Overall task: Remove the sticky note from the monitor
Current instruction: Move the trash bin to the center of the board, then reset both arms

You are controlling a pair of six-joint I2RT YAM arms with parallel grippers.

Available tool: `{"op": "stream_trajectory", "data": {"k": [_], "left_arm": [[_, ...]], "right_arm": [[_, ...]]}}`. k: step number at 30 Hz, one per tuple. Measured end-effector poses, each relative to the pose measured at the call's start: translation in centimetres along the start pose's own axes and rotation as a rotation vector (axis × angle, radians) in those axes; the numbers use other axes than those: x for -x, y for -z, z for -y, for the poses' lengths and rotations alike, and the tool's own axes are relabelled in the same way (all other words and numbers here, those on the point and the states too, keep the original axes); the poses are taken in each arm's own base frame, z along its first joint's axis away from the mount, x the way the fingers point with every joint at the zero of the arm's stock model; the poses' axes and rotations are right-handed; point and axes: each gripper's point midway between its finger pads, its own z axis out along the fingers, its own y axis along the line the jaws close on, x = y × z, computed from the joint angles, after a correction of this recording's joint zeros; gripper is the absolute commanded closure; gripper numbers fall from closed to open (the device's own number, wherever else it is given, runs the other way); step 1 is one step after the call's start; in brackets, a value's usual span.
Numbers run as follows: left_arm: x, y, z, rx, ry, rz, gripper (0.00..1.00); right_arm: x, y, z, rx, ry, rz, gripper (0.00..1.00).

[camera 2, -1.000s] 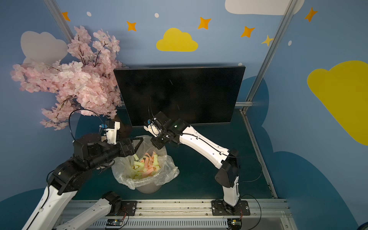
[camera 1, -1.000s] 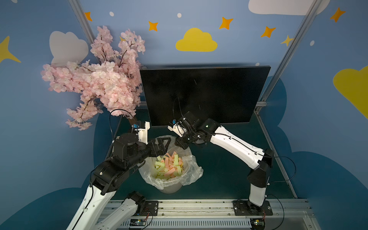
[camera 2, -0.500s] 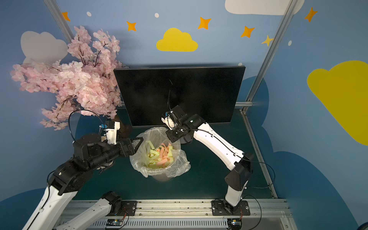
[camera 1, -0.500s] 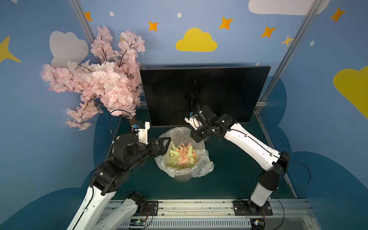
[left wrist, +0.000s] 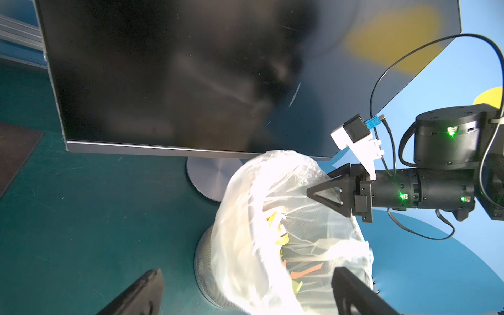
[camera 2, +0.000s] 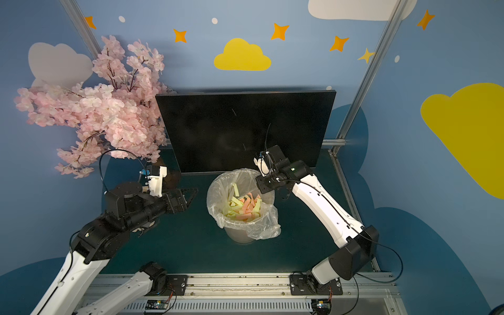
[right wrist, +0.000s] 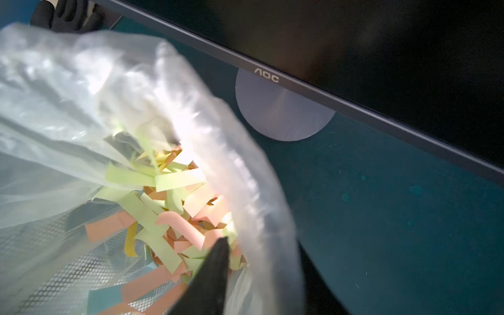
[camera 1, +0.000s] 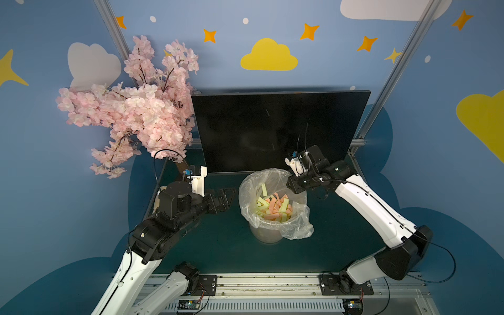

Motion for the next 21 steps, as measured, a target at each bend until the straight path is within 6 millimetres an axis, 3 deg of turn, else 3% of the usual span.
{"op": "stream_trajectory", "data": {"k": [2, 9, 14, 21], "left_arm": [[0.0, -0.2, 0.0, 0.002, -0.003, -0.003, 0.0], [0.1, -1.1, -0.3, 0.016, -0.027, -0.011, 0.0], [1.0, -1.9, -0.7, 0.05, -0.07, 0.02, 0.0], [4.0, -3.4, -2.5, 0.16, -0.203, 0.122, 0.0]], "right_arm": [[0.1, 0.0, 0.2, -0.004, -0.001, 0.004, 0.06], [1.2, 1.8, 0.5, -0.006, -0.012, 0.064, 0.03], [3.4, 6.3, 2.1, -0.037, -0.05, 0.205, 0.02], [4.2, 13.4, 7.2, -0.151, -0.17, 0.419, 0.03]]}}
